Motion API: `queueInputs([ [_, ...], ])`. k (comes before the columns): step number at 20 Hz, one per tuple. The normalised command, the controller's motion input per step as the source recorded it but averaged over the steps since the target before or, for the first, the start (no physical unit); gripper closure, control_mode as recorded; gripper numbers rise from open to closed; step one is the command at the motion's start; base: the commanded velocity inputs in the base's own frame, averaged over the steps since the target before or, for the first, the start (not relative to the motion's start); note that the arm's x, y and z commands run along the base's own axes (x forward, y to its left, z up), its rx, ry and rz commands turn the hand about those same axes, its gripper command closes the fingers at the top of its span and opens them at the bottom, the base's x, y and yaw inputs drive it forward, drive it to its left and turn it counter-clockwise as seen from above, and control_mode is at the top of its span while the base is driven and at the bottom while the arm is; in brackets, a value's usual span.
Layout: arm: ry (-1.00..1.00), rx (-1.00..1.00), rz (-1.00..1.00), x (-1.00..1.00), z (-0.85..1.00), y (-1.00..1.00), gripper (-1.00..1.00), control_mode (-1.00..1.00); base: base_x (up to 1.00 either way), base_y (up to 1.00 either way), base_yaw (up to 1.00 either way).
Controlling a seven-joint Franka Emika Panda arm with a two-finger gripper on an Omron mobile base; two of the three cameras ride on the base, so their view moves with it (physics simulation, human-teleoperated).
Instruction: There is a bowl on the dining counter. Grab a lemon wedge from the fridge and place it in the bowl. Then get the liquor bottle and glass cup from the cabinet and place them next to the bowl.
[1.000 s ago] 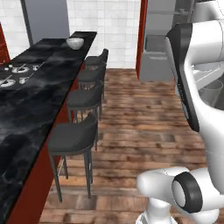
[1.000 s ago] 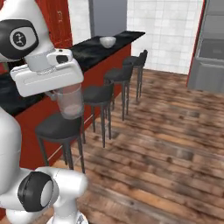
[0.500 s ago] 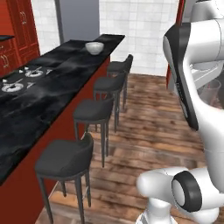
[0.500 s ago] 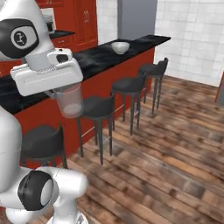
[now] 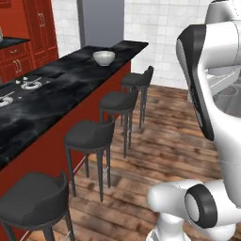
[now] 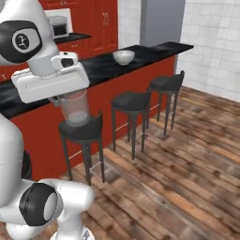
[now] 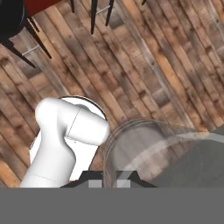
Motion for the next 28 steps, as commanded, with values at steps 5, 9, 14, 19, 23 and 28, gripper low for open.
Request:
queueInputs([
  [5, 0.0, 0.0, 0.0, 0.0, 0.0, 0.0, 1.0, 1.0, 0.95, -1.0, 0.31],
  [9, 0.0, 0.0, 0.0, 0.0, 0.0, 0.0, 1.0, 1.0, 0.95, -0.95, 0.34],
  [14, 0.0, 0.0, 0.0, 0.0, 0.0, 0.0, 1.0, 1.0, 0.92, -0.95, 0.35],
  [19, 0.0, 0.0, 0.0, 0.0, 0.0, 0.0, 1.0, 1.0, 0.92, -0.95, 0.35],
  [23, 0.0, 0.0, 0.0, 0.0, 0.0, 0.0, 1.0, 1.0, 0.91, -0.94, 0.36],
  [28, 0.0, 0.0, 0.0, 0.0, 0.0, 0.0, 1.0, 1.0, 0.89, -0.93, 0.37],
])
